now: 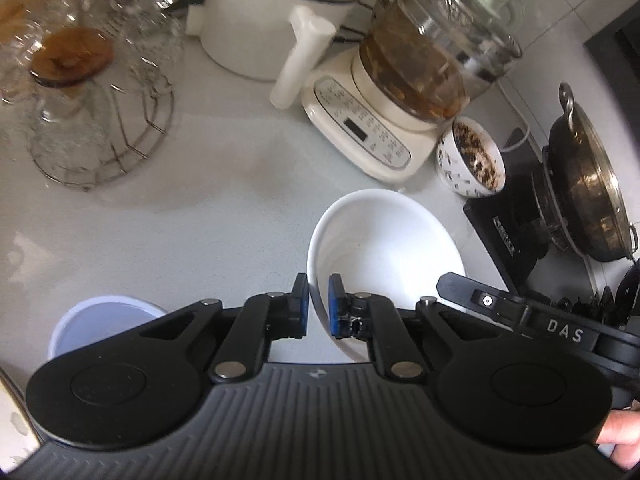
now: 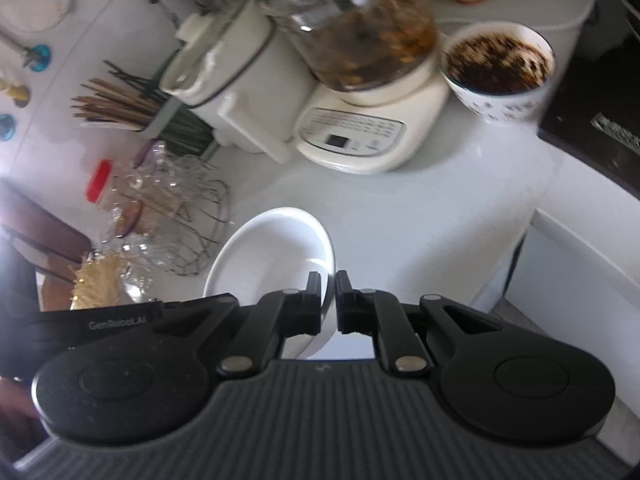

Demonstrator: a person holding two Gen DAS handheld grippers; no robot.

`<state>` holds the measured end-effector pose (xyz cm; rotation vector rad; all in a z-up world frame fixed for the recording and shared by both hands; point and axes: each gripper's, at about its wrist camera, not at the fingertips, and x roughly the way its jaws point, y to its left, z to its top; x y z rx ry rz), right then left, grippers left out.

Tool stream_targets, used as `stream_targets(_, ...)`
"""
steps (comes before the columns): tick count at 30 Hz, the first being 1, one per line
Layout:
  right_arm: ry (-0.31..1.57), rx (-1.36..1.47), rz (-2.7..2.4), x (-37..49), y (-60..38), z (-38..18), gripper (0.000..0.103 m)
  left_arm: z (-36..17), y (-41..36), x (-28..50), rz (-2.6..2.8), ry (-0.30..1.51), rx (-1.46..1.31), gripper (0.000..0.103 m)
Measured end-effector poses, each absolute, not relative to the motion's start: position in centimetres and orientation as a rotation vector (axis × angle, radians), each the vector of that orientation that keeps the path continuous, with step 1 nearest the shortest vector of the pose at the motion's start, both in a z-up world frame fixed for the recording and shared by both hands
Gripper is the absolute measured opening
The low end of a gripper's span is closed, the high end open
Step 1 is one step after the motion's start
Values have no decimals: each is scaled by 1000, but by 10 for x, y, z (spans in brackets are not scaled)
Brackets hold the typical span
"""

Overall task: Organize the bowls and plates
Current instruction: 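Carry the white ceramic bowl with both tools and lower it into the plastic bowls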

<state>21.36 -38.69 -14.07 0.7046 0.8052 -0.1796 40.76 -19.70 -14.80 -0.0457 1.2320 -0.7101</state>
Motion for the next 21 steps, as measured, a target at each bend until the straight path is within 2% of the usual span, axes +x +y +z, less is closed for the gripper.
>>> stream_targets(21, 795, 600, 73, 254, -329, -119, 10, -109, -93, 402, -535, 1131, -199, 12)
